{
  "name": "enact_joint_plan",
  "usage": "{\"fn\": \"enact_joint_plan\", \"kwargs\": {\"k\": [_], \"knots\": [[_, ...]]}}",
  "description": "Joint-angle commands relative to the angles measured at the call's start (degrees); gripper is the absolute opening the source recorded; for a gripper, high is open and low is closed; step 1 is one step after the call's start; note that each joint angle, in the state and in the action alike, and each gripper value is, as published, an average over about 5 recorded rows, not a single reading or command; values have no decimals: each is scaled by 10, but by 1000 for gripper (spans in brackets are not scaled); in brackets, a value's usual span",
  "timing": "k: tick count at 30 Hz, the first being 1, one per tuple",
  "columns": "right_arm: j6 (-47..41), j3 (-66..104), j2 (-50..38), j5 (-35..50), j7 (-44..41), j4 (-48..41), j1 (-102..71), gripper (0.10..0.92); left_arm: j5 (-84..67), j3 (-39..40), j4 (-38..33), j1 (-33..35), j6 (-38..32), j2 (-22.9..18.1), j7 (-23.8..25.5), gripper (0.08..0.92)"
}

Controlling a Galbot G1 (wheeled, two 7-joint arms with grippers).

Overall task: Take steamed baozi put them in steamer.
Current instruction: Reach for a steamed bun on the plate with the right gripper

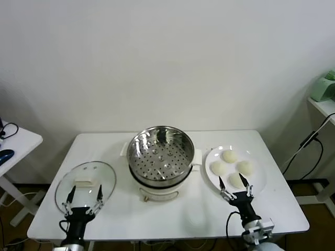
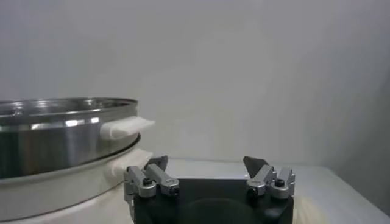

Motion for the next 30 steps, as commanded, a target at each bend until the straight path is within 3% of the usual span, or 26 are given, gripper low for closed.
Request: {"fn": "enact_joint_plan", "kwargs": {"k": [1,10,18,23,30], "knots": [[-45,12,-107,-11,-48,-22,93,823,-11,2,-4,1,0,3,1,823],[-74,-68,-289,-33,-248,-170,295,823,-14,20,-11,8,11,10,3,823],[-63,-248,-385,-125,-462,-350,532,823,-8,39,-8,7,17,13,3,823],[-32,-441,-387,-179,-557,-454,731,823,-10,40,-3,2,23,14,2,823],[24,-691,-281,-238,-638,-614,966,823,-13,37,2,-16,36,16,0,823]]}}
